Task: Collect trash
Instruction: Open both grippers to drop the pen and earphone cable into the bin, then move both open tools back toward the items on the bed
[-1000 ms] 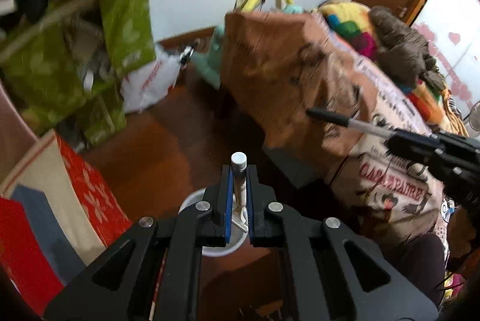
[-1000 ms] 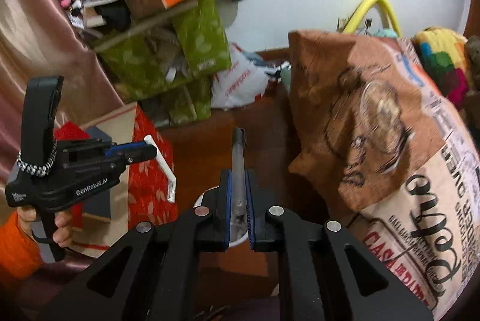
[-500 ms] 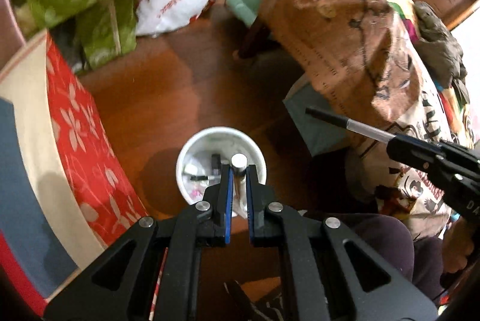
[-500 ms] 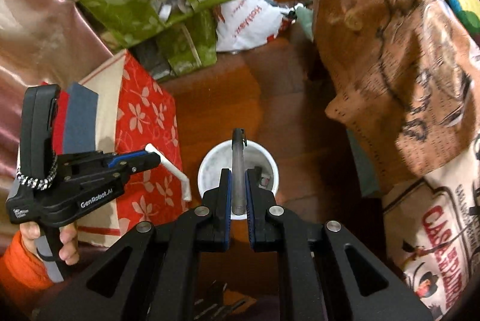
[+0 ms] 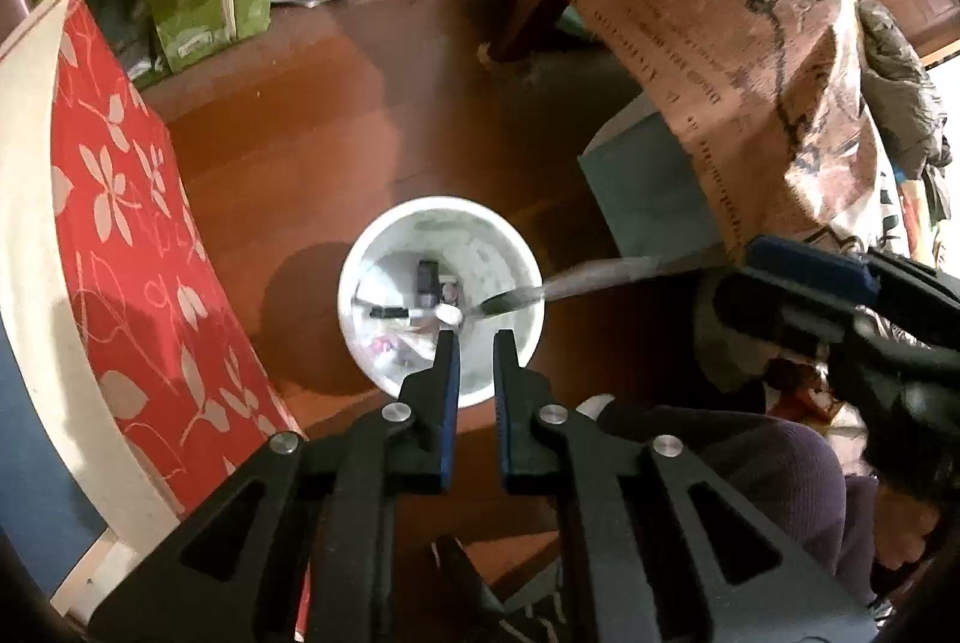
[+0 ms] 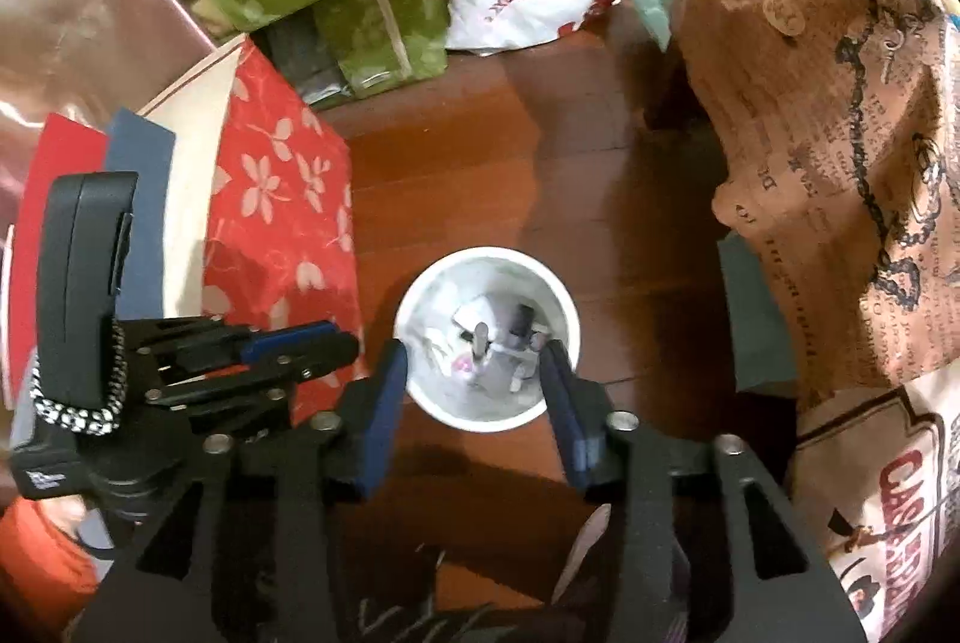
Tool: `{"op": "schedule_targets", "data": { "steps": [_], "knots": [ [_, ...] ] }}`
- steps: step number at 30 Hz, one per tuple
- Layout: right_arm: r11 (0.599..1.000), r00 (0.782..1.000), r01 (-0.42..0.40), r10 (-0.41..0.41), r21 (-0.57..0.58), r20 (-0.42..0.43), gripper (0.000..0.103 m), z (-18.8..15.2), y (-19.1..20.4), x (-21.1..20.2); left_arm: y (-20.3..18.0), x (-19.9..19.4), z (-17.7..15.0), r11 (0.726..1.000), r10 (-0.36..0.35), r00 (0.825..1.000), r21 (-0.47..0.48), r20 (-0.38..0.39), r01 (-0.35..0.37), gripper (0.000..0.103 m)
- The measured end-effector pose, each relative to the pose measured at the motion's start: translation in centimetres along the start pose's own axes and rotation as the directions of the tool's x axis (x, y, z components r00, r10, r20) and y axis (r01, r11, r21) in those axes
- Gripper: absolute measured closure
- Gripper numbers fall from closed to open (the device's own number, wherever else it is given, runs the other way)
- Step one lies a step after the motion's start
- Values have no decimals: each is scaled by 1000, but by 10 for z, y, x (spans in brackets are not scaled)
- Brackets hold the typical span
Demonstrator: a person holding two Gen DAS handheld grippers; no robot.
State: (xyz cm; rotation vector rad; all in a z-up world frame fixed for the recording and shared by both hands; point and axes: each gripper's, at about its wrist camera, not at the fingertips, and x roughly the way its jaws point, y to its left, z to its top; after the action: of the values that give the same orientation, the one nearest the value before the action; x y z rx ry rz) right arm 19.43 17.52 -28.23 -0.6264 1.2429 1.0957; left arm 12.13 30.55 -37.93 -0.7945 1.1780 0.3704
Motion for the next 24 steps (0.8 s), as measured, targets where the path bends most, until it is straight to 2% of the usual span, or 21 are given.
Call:
{"op": "schedule_targets", "data": {
  "steps": [4, 6, 9, 17, 24],
  "knots": [
    [1000, 1000, 16, -16, -9, -14, 60, -6, -3, 0, -2, 1, -4, 1000, 20, 1000, 22, -11, -19, 90],
    [1000, 1000, 10, -10, -7, -23, 60, -8, -5, 0, -6, -3, -7, 998, 42, 999, 44, 0, -42, 82],
    [1000, 1000, 16, -16, -3, -10, 60, -10, -8, -7, -17, -14, -10, 995, 58, 998, 82, 33, -61, 78],
    [999, 997, 40, -40, 1, 72, 60, -14, -9, -42, -49, -51, -10, 979, 84, 988, 173, 126, -106, 78],
    [998, 982, 42, -48, 37, 180, 60, -22, -21, -92, -81, -94, -7, 966, 78, 972, 224, 223, -129, 78]
  ]
}}
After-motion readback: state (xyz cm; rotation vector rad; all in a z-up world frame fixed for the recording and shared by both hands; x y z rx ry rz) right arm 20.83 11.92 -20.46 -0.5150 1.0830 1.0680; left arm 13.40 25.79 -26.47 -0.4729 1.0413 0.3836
